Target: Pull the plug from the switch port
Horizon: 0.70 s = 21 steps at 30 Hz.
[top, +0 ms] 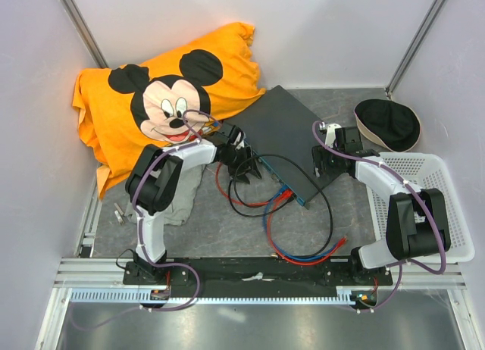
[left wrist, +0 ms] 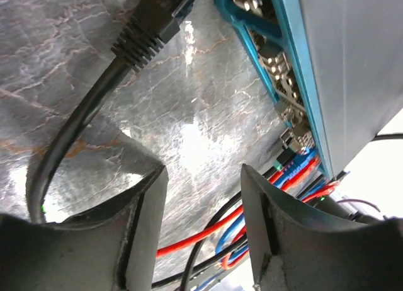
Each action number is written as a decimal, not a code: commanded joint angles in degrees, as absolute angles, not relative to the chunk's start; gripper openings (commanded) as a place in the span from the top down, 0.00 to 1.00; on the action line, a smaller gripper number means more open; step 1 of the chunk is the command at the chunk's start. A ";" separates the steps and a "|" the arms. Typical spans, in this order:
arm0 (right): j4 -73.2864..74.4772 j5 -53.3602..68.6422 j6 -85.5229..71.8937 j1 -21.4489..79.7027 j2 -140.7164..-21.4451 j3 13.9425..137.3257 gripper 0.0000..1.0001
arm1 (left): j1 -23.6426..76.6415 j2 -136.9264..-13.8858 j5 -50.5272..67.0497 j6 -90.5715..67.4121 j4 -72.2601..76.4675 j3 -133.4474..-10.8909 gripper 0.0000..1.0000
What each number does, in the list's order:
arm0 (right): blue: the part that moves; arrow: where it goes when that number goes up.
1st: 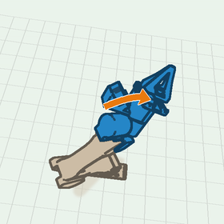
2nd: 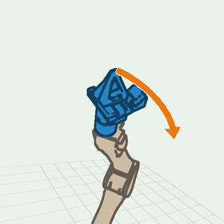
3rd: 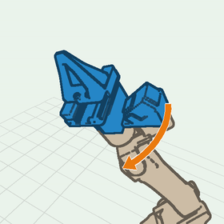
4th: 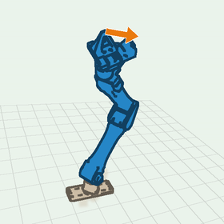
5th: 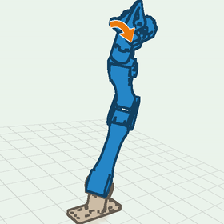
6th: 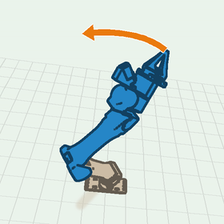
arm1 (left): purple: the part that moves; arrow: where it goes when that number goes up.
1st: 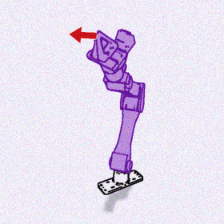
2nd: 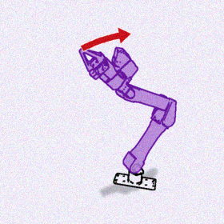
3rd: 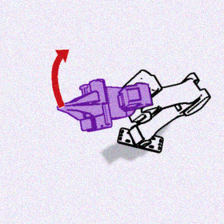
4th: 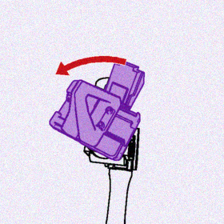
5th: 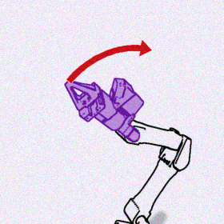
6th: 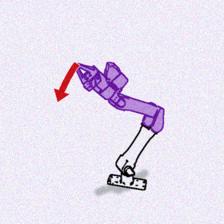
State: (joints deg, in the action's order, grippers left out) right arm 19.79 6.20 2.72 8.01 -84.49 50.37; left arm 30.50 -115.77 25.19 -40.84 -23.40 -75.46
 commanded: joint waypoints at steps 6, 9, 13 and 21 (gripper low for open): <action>21.36 7.21 1.67 7.82 -85.17 48.69 0.24 | 29.88 -110.30 40.85 -36.81 6.26 -61.46 0.41; 21.36 7.21 1.67 7.82 -85.17 48.78 0.24 | 28.92 -111.27 44.73 -42.42 18.31 -57.50 0.41; 21.62 6.86 1.93 7.82 -85.43 48.95 0.24 | 27.86 -114.43 48.42 -49.90 31.70 -55.20 0.42; 22.32 4.31 4.31 7.65 -86.40 49.48 0.23 | 27.86 -122.16 48.52 -64.15 49.83 -54.57 0.46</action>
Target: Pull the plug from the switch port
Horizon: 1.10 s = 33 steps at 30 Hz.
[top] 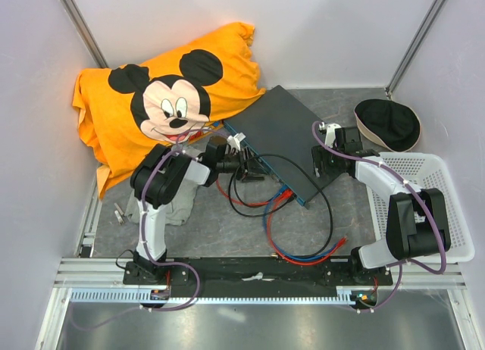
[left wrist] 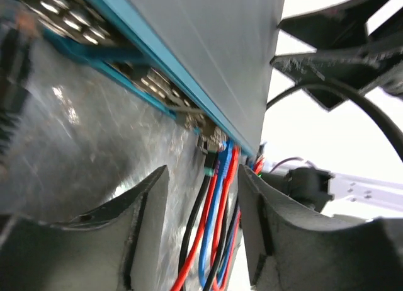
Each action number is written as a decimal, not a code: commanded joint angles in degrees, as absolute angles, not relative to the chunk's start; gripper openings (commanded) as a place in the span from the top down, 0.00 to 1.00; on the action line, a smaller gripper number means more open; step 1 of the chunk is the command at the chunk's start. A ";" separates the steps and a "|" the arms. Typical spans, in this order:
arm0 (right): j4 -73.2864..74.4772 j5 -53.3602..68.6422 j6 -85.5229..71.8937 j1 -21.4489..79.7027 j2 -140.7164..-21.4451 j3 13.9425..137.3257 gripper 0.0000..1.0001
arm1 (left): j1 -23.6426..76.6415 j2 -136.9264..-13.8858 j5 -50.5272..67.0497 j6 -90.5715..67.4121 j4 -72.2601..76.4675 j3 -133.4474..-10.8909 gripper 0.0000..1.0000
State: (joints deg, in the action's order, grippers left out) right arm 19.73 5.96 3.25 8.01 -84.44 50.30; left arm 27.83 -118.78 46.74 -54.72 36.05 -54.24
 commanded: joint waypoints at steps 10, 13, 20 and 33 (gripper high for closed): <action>22.41 3.87 5.27 7.30 -87.19 49.48 0.23 | 28.47 -126.74 48.51 -67.23 51.41 -57.22 0.48; 22.15 3.95 5.10 7.38 -87.36 49.31 0.23 | 29.09 -127.18 49.13 -67.76 52.64 -57.30 0.49; 22.06 4.83 4.57 7.29 -87.98 49.39 0.23 | 29.53 -127.44 49.31 -66.36 49.57 -57.74 0.55; 21.71 4.66 4.92 7.21 -87.72 49.04 0.22 | 30.32 -129.02 50.27 -64.95 44.83 -60.12 0.55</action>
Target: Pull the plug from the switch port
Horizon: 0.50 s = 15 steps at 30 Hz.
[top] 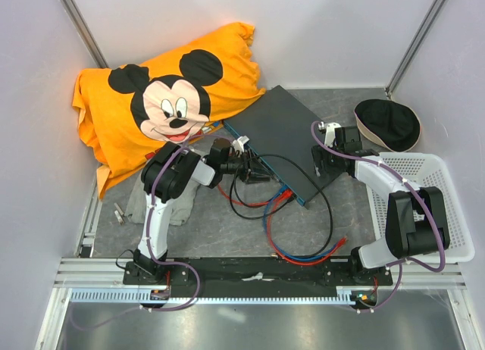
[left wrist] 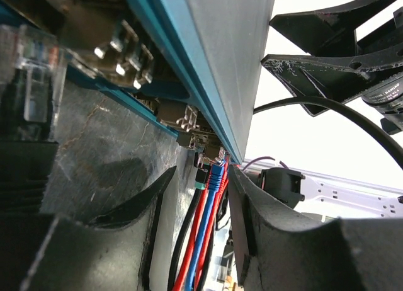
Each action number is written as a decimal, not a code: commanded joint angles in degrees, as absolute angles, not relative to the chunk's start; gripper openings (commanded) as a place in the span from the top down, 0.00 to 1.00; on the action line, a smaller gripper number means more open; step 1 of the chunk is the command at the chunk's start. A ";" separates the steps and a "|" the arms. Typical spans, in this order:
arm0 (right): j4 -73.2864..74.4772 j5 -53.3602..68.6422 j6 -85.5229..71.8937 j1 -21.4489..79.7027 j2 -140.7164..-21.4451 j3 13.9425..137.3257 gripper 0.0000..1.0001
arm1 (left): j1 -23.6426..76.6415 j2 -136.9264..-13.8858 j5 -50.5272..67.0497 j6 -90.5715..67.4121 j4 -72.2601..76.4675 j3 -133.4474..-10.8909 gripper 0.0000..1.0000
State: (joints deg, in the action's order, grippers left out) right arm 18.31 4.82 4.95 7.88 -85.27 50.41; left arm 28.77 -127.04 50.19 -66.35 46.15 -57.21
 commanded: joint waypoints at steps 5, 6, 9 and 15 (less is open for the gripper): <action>21.53 4.48 5.10 7.21 -87.54 48.87 0.22 | 30.59 -129.20 49.92 -63.99 42.54 -61.17 0.54; 21.53 4.40 5.10 7.21 -87.54 48.78 0.22 | 30.67 -129.29 49.92 -63.90 42.02 -61.35 0.54; 21.45 4.22 5.27 7.21 -87.45 48.69 0.22 | 30.85 -129.46 49.66 -63.11 40.70 -61.96 0.54; 21.36 4.13 5.36 7.03 -87.19 48.60 0.22 | 31.46 -129.11 49.57 -61.70 39.90 -62.58 0.58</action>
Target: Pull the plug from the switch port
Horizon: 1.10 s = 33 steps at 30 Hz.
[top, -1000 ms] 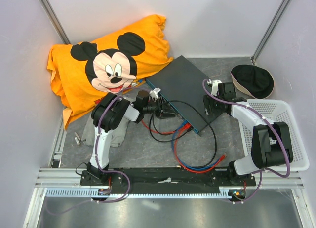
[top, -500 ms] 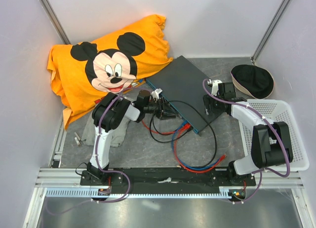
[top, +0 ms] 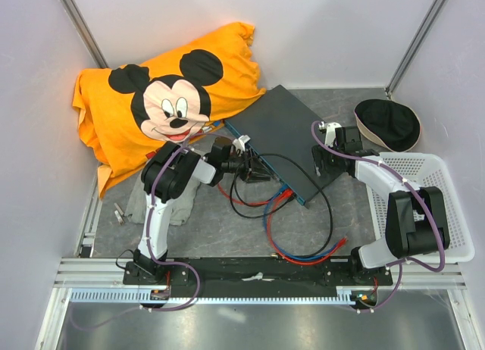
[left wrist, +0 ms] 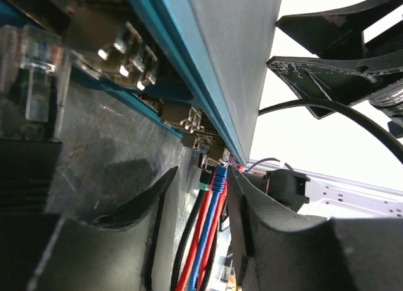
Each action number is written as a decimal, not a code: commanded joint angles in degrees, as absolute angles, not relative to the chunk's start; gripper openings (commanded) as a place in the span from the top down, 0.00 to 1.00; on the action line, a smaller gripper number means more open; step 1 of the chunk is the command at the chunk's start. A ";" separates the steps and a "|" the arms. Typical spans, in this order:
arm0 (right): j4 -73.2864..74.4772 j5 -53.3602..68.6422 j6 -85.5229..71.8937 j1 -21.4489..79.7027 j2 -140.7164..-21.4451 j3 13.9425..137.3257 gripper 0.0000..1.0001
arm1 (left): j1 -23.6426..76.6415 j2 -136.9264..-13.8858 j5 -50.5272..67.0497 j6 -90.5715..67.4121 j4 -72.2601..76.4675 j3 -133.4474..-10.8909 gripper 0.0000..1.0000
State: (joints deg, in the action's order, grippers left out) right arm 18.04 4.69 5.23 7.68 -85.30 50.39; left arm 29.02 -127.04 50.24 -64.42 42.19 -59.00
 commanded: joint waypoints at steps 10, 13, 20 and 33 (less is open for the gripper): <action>22.06 3.78 5.80 6.94 -88.24 49.22 0.22 | 31.55 -128.76 46.85 -66.35 58.34 -56.43 0.59; 22.59 3.43 6.15 6.94 -89.20 49.74 0.22 | 31.99 -128.50 43.69 -67.32 62.48 -54.24 0.59; 23.20 3.60 6.24 6.94 -90.62 50.36 0.22 | 31.91 -128.49 41.49 -68.38 64.33 -52.65 0.59; 23.82 2.90 6.86 6.94 -90.97 50.80 0.22 | 31.99 -130.61 40.69 -70.66 63.63 -54.93 0.64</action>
